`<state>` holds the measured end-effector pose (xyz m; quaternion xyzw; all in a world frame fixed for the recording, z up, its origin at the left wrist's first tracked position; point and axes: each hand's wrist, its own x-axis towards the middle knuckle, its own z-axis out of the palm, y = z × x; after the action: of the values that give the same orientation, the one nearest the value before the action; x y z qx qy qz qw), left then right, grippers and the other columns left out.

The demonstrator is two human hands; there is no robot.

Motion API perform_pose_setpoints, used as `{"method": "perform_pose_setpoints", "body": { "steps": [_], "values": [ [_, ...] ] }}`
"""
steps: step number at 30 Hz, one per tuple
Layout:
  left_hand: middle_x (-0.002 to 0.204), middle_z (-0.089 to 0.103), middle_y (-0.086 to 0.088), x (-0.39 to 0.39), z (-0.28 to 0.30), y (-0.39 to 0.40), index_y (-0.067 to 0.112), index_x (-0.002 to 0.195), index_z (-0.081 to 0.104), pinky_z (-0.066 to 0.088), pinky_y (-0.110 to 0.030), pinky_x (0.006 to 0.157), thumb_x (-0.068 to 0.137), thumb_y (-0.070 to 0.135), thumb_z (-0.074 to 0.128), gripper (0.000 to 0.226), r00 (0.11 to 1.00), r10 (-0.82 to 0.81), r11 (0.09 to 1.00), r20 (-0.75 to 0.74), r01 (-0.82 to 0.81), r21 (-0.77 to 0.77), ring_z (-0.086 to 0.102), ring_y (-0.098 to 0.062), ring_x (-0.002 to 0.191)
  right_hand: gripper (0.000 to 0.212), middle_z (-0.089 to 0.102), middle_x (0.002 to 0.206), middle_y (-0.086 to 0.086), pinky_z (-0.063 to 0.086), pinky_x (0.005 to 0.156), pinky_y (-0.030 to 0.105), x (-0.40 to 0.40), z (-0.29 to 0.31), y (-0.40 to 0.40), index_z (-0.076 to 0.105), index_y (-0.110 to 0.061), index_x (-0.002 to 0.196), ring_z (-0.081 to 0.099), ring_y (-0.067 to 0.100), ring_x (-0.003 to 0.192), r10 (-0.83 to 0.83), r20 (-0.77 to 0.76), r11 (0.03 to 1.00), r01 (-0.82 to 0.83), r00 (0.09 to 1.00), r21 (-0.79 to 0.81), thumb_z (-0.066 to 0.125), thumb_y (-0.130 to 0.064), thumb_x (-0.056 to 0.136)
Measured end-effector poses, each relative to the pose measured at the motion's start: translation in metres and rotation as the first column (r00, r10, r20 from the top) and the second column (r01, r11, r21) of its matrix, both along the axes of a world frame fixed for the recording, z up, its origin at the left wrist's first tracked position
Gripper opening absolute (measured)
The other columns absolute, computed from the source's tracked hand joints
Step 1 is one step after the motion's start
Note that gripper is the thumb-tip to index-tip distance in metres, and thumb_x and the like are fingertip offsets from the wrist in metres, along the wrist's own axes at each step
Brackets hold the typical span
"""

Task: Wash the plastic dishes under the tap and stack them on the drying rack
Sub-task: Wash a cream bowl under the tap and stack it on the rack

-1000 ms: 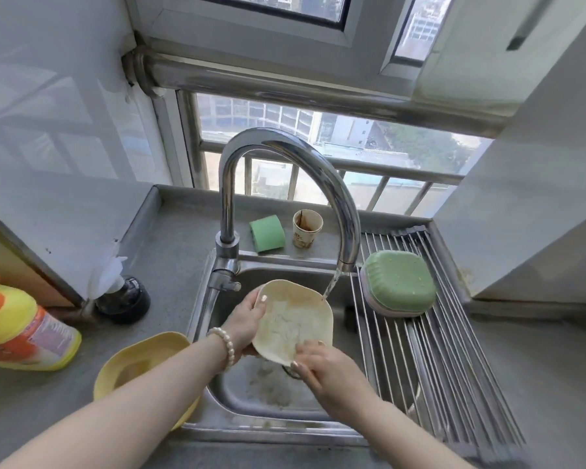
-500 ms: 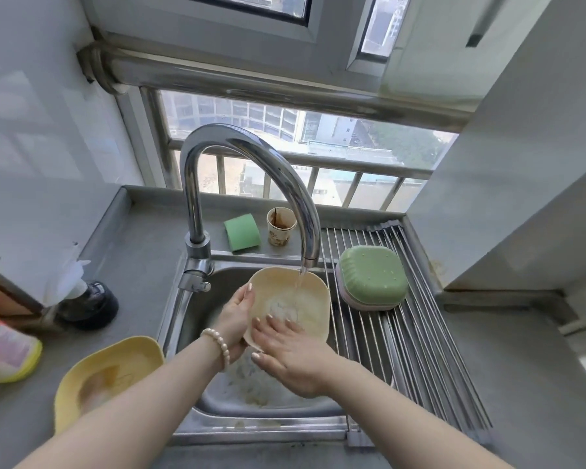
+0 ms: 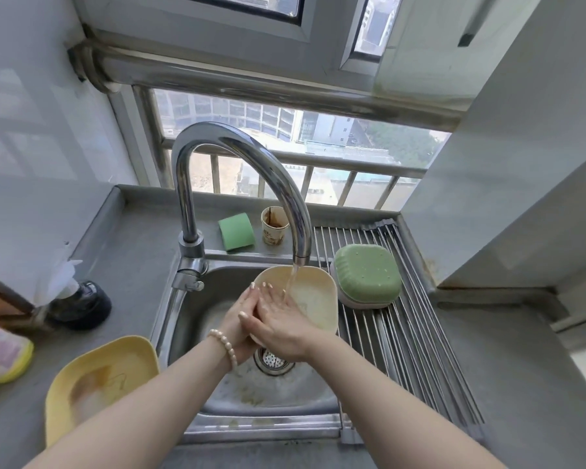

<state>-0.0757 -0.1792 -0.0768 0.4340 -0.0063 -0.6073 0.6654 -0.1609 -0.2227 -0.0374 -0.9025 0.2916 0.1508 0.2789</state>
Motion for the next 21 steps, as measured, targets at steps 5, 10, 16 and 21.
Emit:
{"method": "perform_pose_setpoints", "body": {
  "steps": [5, 10, 16, 21],
  "values": [
    [0.111, 0.066, -0.01, 0.014, 0.006, -0.007, 0.019, 0.116, 0.059, 0.051, -0.042, 0.09, 0.099, 0.034, 0.043, 0.027, 0.953, 0.001, 0.989, 0.302, -0.046, 0.142, 0.064, -0.028, 0.099, 0.063, -0.001, 0.16, 0.005, -0.008, 0.118, 0.032, -0.025, -0.002, 0.016, -0.003, -0.02, 0.153, -0.009, 0.015, 0.147, 0.143, 0.047, 0.984, -0.147, 0.989, 0.099, 0.023, -0.046, 0.102],
    [0.102, 0.065, 0.001, 0.016, 0.014, -0.005, 0.015, 0.116, 0.06, 0.047, -0.03, 0.088, 0.101, 0.025, 0.039, 0.028, 0.715, -0.026, 0.984, 0.699, -0.105, 0.145, 0.06, -0.017, 0.098, 0.057, 0.014, 0.159, -0.001, -0.001, 0.115, 0.023, -0.048, 0.001, 0.019, 0.017, -0.022, 0.153, -0.001, 0.01, 0.146, 0.097, 0.131, 0.985, -0.115, 0.987, 0.13, 0.035, -0.04, 0.102],
    [0.092, 0.066, -0.006, 0.035, 0.013, -0.003, 0.009, 0.11, 0.065, 0.044, -0.03, 0.075, 0.1, 0.02, 0.042, 0.028, 0.407, -0.291, 0.929, 0.866, -0.097, 0.358, 0.06, -0.026, 0.087, 0.055, 0.043, 0.147, 0.001, 0.005, 0.121, 0.035, -0.062, -0.015, 0.01, 0.053, -0.018, 0.135, 0.029, 0.013, 0.141, 0.122, 0.248, 0.991, -0.104, 0.961, -0.084, 0.037, -0.052, 0.096],
    [0.096, 0.065, -0.019, 0.05, 0.016, 0.002, 0.0, 0.106, 0.064, 0.047, -0.035, 0.068, 0.096, 0.008, 0.045, 0.023, 0.421, -0.59, 0.777, 0.689, 0.062, 0.627, 0.06, -0.03, 0.082, 0.091, 0.066, 0.115, -0.005, 0.001, 0.116, 0.036, -0.078, -0.025, -0.011, 0.072, -0.016, 0.101, 0.046, 0.012, 0.124, 0.058, 0.312, 0.981, 0.004, 0.948, -0.195, 0.025, -0.086, 0.068]
  ]
}}
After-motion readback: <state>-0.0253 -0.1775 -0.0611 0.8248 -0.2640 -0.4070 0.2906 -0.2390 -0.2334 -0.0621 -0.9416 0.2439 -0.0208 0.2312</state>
